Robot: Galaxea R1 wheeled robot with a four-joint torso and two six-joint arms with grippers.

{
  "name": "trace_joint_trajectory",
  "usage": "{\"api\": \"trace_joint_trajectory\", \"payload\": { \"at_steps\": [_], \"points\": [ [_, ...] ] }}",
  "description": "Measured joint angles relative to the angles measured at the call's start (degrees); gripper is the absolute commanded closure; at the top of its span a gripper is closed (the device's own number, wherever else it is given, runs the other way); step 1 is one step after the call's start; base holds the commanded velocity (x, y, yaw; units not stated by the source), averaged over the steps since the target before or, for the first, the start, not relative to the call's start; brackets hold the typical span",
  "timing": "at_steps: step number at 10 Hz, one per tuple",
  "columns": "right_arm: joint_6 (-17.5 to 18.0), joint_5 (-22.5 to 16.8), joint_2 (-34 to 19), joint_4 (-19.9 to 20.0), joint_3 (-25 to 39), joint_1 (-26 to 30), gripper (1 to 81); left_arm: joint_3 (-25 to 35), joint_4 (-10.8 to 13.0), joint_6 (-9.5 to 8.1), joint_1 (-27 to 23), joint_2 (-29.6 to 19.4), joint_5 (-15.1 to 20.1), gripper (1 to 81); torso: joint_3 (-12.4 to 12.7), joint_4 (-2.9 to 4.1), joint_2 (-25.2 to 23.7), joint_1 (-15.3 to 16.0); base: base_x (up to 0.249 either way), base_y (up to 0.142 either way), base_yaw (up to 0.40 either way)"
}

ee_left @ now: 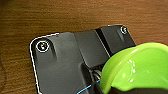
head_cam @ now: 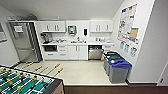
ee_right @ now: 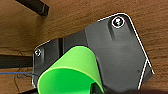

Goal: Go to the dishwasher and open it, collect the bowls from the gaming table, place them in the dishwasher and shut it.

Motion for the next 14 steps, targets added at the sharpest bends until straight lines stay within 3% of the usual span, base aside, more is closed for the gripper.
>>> {"api": "trace_joint_trajectory", "payload": {
  "at_steps": [14],
  "points": [
    [0.0, 0.02, 0.11, -0.01, -0.28, 0.2, 81.1, 0.0, 0.0, 0.0, -0.13, -0.02, -0.07, 81.1, 0.0, 0.0, 0.02, -0.02, 0.187, -0.066, 0.0]
  ]
}}
